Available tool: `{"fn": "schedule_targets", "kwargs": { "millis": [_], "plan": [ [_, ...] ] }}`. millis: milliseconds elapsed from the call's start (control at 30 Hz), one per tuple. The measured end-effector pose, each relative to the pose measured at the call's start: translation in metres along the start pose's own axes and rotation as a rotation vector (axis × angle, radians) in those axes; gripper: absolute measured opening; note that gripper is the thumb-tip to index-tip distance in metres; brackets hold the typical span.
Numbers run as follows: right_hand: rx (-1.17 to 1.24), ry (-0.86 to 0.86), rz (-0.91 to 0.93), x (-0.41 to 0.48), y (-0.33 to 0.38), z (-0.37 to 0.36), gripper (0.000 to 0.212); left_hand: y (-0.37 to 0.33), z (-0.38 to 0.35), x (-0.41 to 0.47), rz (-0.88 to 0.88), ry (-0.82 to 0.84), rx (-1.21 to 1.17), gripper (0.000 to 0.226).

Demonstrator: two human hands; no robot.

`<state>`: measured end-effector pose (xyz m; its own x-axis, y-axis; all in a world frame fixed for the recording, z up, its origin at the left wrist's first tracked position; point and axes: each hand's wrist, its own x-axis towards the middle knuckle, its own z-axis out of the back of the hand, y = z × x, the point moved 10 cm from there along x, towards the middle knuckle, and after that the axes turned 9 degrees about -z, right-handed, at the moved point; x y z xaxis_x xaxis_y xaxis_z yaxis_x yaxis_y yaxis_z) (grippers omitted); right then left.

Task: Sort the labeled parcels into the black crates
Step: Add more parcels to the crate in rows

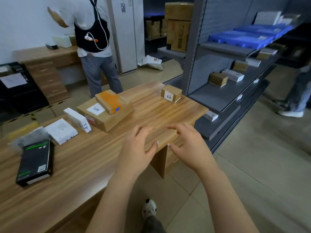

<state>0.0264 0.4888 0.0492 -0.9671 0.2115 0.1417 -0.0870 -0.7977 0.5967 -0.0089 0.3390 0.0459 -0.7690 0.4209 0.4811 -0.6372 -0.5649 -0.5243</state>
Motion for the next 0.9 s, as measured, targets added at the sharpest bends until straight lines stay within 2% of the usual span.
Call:
{"fn": "schedule_targets", "kwargs": {
  "millis": [533, 733, 900],
  "plan": [
    [-0.046, -0.066, -0.114, 0.298, -0.101, 0.025, 0.049, 0.094, -0.128, 0.296, -0.079, 0.060, -0.086, 0.042],
    [-0.008, 0.004, -0.183, 0.374, -0.156, 0.004, 0.051, 0.145, -0.188, 0.356, -0.021, 0.161, -0.086, 0.048],
    [-0.014, 0.127, -0.282, 0.445, -0.212, -0.033, 0.059, 0.204, -0.250, 0.395, 0.075, 0.255, -0.062, 0.056]
  ]
}}
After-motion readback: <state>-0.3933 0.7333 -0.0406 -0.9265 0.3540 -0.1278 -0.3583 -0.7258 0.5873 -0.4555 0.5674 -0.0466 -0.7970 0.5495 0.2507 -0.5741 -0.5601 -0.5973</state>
